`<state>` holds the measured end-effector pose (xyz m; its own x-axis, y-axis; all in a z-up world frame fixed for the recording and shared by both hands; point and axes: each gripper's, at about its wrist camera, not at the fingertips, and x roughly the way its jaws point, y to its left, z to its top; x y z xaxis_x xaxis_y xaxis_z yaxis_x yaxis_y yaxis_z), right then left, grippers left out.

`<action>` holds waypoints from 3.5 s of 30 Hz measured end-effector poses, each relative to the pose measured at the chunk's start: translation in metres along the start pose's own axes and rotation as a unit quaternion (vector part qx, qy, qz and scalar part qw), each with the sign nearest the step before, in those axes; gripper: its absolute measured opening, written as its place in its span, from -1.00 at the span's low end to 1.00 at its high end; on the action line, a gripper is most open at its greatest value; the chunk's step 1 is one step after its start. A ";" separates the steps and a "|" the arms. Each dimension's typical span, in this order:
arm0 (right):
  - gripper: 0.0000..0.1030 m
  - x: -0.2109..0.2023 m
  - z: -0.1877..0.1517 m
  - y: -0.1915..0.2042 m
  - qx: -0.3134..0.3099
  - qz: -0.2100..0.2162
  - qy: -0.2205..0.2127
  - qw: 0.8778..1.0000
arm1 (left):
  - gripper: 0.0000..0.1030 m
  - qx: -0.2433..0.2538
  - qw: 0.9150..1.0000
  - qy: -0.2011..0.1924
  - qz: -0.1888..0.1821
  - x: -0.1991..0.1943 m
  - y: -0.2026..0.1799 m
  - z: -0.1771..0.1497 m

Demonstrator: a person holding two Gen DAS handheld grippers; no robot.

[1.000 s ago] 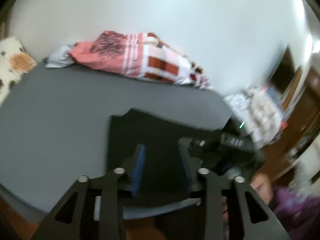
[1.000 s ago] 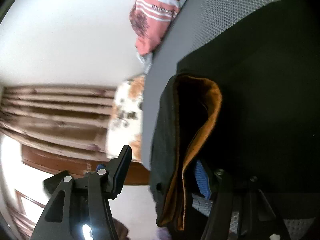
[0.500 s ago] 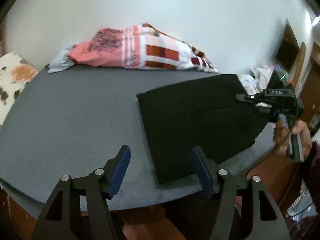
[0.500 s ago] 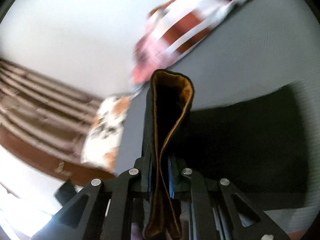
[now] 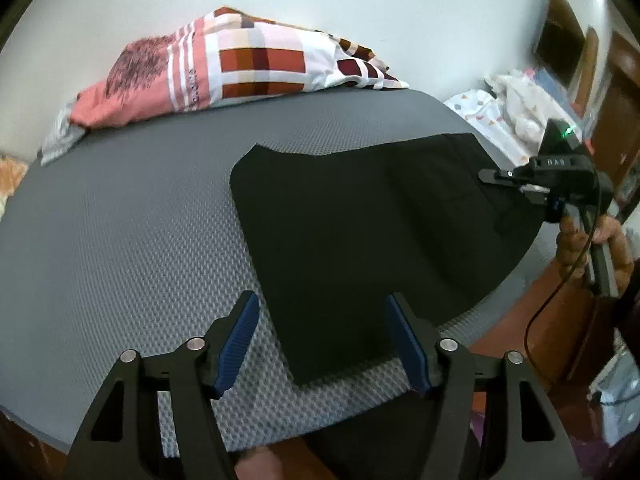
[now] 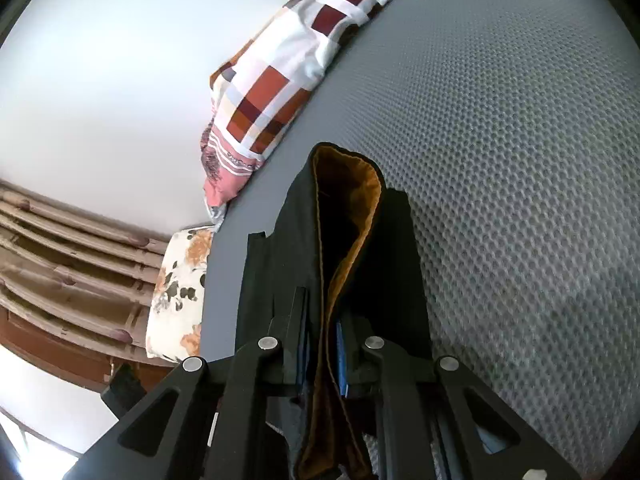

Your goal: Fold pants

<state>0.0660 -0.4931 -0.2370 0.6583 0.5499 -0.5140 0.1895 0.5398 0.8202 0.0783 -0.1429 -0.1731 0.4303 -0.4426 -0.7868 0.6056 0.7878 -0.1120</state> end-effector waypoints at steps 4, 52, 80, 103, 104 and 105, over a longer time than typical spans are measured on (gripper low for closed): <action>-0.78 0.009 0.004 -0.014 -0.006 -0.010 0.008 1.000 | 0.38 0.005 1.000 0.008 0.006 0.012 -0.003 -0.001; -0.52 -0.048 -0.022 -0.001 -0.033 -0.058 -0.049 0.997 | 0.39 -0.099 0.994 0.030 -0.030 0.041 0.052 -0.006; -0.45 0.019 -0.003 0.005 -0.132 -0.111 0.025 0.985 | -0.22 0.010 0.999 0.032 0.035 0.087 0.013 0.018; 0.03 0.035 0.001 0.013 -0.200 -0.121 -0.010 0.972 | 0.62 0.013 0.996 0.019 0.082 0.092 0.015 0.024; 0.05 0.035 0.002 0.013 -0.200 -0.119 -0.007 0.972 | 0.62 0.011 0.997 0.019 0.081 0.092 0.015 0.024; 0.05 0.035 0.002 0.013 -0.201 -0.118 -0.004 0.973 | 0.63 0.009 0.997 0.018 0.080 0.092 0.016 0.024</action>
<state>0.0934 -0.4679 -0.2436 0.6371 0.3766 -0.6725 0.0372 0.8565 0.5148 0.1435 -0.1815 -0.2324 0.4976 -0.2965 -0.8151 0.5440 0.8386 0.0270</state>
